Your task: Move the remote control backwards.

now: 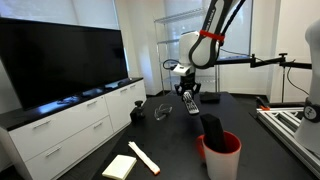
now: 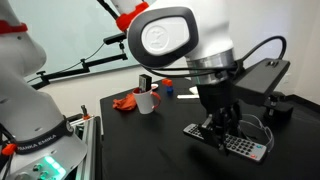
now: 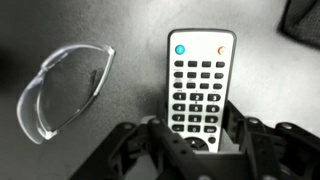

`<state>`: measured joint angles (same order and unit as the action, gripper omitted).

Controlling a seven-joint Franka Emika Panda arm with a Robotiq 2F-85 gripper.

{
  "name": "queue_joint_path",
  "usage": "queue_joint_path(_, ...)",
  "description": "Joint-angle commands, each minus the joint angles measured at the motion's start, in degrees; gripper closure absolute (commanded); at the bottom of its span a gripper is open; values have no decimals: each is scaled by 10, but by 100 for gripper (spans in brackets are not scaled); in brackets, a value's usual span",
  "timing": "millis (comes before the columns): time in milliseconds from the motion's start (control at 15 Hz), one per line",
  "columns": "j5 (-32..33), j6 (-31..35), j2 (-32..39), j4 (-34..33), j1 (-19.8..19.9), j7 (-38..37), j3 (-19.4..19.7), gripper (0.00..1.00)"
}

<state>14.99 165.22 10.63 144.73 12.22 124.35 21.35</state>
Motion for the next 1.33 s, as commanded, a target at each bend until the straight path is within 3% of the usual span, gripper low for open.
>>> queue_joint_path(0, 160, 33, -31, -13, -114, -107, 158, 68)
queue_joint_path(267, 338, 82, 0, -75, -215, -271, 307, 68)
queue_joint_path(400, 395, 102, 29, -107, -286, -354, 389, 68)
queue_joint_path(667, 439, 143, 132, -146, -454, -503, 555, 68)
queue_joint_path(867, 451, 164, 231, -123, -587, -611, 663, 68)
queue_joint_path(933, 432, 137, 147, -121, -517, -533, 586, 43)
queue_joint_path(1000, 486, 125, 158, -128, -539, -600, 600, 43)
queue_joint_path(1133, 482, 128, 196, -127, -573, -625, 628, 43)
queue_joint_path(1267, 480, 134, 212, -126, -577, -630, 639, 43)
